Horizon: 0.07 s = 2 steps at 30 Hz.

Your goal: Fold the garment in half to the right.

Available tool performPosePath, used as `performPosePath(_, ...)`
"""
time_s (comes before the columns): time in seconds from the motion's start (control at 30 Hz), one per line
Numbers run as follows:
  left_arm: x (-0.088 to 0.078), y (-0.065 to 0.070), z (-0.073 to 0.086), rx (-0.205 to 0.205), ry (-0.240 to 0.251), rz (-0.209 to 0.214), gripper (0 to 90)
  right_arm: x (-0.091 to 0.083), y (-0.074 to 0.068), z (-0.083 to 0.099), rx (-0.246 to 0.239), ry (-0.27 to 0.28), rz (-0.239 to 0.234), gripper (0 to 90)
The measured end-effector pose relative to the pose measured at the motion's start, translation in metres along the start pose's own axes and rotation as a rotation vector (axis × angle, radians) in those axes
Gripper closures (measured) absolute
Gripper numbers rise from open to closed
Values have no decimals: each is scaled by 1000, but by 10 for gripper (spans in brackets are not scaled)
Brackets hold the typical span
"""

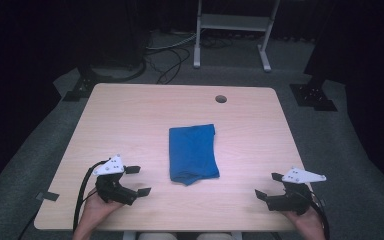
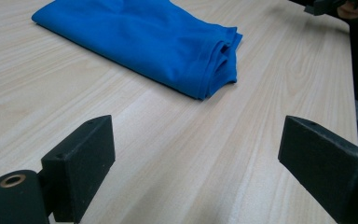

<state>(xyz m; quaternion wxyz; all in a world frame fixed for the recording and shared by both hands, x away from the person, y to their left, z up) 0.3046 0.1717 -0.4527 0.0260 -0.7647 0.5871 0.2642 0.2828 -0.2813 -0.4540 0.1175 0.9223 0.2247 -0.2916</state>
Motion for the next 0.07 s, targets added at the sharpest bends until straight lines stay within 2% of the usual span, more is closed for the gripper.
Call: performPosePath(0.07,1,1,1,1,-2,3,103,-2,1,0,4,8,-2,125)
Point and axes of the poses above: each handheld gripper's, and its own axes: x roughly forward along the jaws, z roughly out of its underside, y roughly to its right, the point moved 5 cm from there along x, roughly forward along the jaws, and after that the axes turned 13 degrees about z, right-handed, at the moved point
